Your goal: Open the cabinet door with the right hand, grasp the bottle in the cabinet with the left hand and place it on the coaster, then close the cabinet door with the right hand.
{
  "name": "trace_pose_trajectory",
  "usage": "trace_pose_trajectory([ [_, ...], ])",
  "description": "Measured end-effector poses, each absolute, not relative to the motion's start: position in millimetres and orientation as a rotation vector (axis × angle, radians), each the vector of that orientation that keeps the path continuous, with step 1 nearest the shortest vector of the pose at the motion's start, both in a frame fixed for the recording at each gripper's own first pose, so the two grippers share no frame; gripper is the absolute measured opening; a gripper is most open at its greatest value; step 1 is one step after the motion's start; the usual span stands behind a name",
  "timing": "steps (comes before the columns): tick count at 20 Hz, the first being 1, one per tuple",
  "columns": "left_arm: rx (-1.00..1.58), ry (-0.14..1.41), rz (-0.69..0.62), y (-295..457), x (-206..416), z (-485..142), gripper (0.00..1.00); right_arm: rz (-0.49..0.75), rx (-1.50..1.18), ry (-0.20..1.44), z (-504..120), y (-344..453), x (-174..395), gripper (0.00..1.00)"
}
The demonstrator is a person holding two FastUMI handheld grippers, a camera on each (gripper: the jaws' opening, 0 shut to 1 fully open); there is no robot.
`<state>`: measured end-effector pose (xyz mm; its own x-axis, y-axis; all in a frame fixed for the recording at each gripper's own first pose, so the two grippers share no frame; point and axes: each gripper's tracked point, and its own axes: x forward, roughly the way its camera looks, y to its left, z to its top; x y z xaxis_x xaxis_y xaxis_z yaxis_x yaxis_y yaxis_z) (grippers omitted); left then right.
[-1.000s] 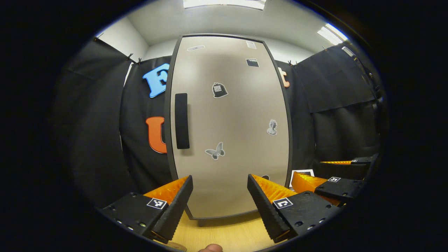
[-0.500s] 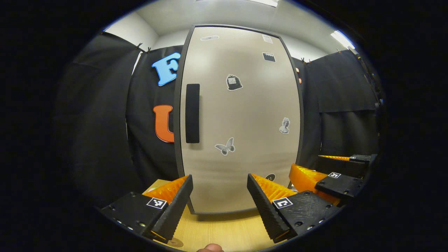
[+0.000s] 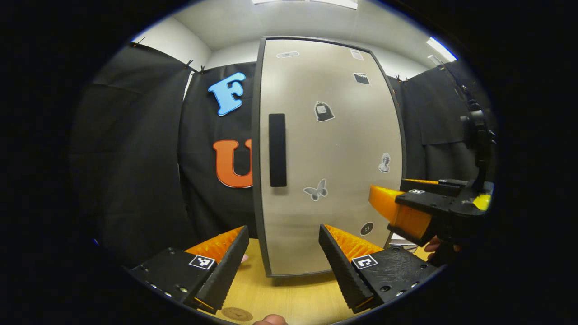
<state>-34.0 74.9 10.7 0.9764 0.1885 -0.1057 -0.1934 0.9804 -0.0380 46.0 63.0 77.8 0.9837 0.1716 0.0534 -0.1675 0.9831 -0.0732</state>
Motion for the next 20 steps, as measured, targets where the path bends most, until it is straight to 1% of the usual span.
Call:
trace_pose_trajectory([
  [4, -0.050, 0.123, 0.275, 111.4, -63.4, 3.9, 0.94, 0.242, -0.104, -0.114, 97.9, 103.6, 62.3, 0.97],
  [11, -0.062, 0.170, 0.458, 173.3, -123.2, -13.0, 0.94, 0.350, -0.148, -0.203, 129.0, 187.3, 88.4, 0.97],
  [12, -0.065, 0.177, 0.482, 181.2, -132.6, -15.2, 0.94, 0.357, -0.153, -0.203, 130.1, 199.3, 92.5, 0.95],
  [13, -0.067, 0.183, 0.506, 192.3, -143.6, -18.7, 0.94, 0.357, -0.166, -0.202, 128.9, 206.9, 97.3, 0.97],
  [17, -0.065, 0.210, 0.612, 228.1, -185.2, -28.9, 0.94, 0.310, -0.267, -0.180, 121.5, 235.2, 108.9, 0.97],
  [18, -0.068, 0.218, 0.637, 235.2, -196.8, -33.5, 0.94, 0.298, -0.261, -0.180, 121.3, 237.8, 110.0, 0.96],
  [19, -0.072, 0.226, 0.660, 242.7, -207.7, -36.8, 0.94, 0.302, -0.245, -0.187, 122.4, 240.5, 109.4, 0.92],
  [20, -0.080, 0.235, 0.679, 250.1, -215.7, -41.7, 0.94, 0.283, -0.235, -0.166, 119.4, 241.2, 111.5, 0.82],
])
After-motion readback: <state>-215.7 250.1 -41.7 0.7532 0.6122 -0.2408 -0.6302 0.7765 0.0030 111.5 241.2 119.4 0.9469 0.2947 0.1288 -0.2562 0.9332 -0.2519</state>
